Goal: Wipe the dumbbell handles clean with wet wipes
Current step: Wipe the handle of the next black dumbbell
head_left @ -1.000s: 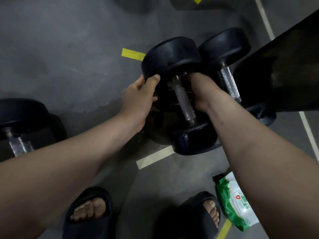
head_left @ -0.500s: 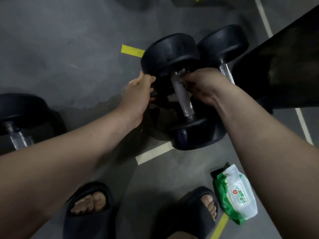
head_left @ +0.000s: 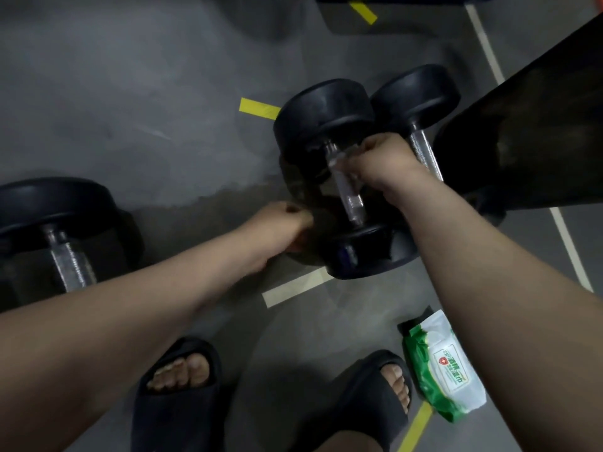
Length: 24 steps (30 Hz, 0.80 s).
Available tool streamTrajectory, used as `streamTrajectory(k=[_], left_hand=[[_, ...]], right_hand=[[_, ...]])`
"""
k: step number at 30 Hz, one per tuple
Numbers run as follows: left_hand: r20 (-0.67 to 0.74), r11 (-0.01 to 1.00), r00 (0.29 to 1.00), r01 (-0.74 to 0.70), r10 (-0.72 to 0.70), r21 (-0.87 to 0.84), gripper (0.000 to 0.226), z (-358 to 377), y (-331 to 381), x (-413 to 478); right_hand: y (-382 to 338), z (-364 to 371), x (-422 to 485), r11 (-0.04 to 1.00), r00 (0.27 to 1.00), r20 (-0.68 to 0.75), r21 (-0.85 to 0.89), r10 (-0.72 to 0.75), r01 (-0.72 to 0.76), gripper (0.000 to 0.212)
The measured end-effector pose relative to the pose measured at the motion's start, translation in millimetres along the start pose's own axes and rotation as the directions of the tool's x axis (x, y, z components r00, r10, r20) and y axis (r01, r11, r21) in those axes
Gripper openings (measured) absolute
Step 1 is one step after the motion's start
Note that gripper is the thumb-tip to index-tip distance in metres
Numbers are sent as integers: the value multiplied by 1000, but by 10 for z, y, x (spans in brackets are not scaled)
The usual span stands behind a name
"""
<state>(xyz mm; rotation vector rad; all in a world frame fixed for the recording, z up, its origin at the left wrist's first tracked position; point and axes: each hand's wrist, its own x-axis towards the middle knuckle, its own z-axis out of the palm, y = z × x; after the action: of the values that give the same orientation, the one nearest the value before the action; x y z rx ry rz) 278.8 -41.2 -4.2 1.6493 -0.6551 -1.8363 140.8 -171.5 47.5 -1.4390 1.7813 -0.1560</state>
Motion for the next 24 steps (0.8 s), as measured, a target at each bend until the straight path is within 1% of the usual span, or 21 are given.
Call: streamTrajectory(k=[1, 2, 3, 4, 5, 6, 7, 9, 11, 12, 14, 15, 17, 19, 21, 23, 24], left_hand=[[65, 1000, 998, -6, 6, -10, 7, 26, -50, -49], [103, 1000, 995, -14, 15, -7, 7, 57, -90, -88], [110, 1000, 994, -18, 19, -3, 9, 87, -120, -116], [104, 1000, 994, -15, 17, -14, 13, 110, -139, -135], [106, 999, 994, -9, 13, -38, 16, 127, -150, -150], [126, 998, 992, -9, 16, -59, 18, 139, -148, -171], [158, 998, 987, -14, 23, -62, 19, 146, -138, -189], [201, 999, 979, -32, 34, -11, 23, 166, -112, -231], [161, 997, 986, -56, 48, 44, 23, 178, -97, -267], [141, 997, 989, -56, 47, 58, 24, 187, -99, -273], [132, 995, 991, -45, 32, 92, 27, 169, -124, -273], [140, 993, 990, -41, 25, 109, 27, 161, -135, -265], [139, 991, 990, -35, 17, 128, 26, 124, -142, -259], [134, 990, 991, -39, 20, 138, 26, 105, -126, -261], [131, 985, 991, -45, 23, 166, 31, 101, -117, -252], [118, 986, 993, -25, 5, 163, 39, 99, -112, -255], [112, 987, 994, -18, 0, 162, 39, 102, -117, -245]], right_hand=[[-8, -19, -14, 998, 999, 26, -52, -20, 21, 38], [-22, -68, -71, 989, 996, 79, -140, -29, 40, 34], [-21, -132, -132, 965, 990, 140, -256, -18, 53, 30], [-14, -197, -189, 918, 980, 201, -390, 9, 72, 28], [-1, -250, -239, 850, 965, 257, -518, 49, 95, 29], [9, -283, -278, 777, 950, 296, -619, 102, 109, 31], [24, -303, -286, 735, 940, 309, -670, 146, 106, 32], [36, -320, -260, 715, 932, 306, -694, 192, 81, 33], [26, -348, -225, 723, 924, 320, -687, 208, 76, 37], [21, -373, -220, 744, 914, 340, -665, 220, 68, 35], [41, -397, -219, 795, 886, 383, -606, 262, 27, 20], [57, -415, -220, 801, 875, 397, -599, 277, 18, 16], [39, -423, -244, 768, 868, 412, -638, 276, 59, 16], [-15, -393, -254, 688, 897, 376, -716, 233, 121, 17], [-48, -295, -266, 628, 929, 319, -766, 189, 135, 20], [-11, -134, -272, 612, 963, 232, -784, 138, 101, 29], [13, -62, -288, 625, 980, 170, -778, 106, 67, 36]])
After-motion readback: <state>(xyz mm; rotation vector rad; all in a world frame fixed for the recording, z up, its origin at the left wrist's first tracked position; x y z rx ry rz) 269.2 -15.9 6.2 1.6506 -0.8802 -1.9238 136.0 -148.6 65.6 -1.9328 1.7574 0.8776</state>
